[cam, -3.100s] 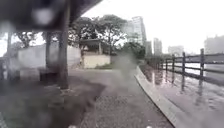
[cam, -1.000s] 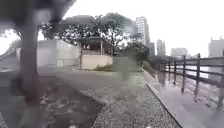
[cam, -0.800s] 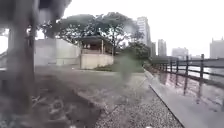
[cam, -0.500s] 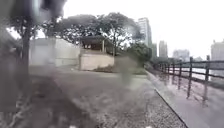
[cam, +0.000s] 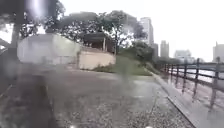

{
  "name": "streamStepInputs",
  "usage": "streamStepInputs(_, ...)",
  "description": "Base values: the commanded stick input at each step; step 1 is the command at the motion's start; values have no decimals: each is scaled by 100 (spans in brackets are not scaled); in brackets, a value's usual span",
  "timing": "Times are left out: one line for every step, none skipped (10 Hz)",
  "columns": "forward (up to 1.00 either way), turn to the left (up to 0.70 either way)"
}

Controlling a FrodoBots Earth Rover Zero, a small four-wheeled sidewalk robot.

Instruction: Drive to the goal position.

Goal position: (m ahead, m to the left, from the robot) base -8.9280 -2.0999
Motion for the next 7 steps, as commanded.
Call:
streamStepInputs(100,0)
streamStepInputs(100,0)
streamStepInputs(100,0)
streamStepInputs(100,0)
streamStepInputs(100,0)
streamStepInputs(100,0)
streamStepInputs(83,0)
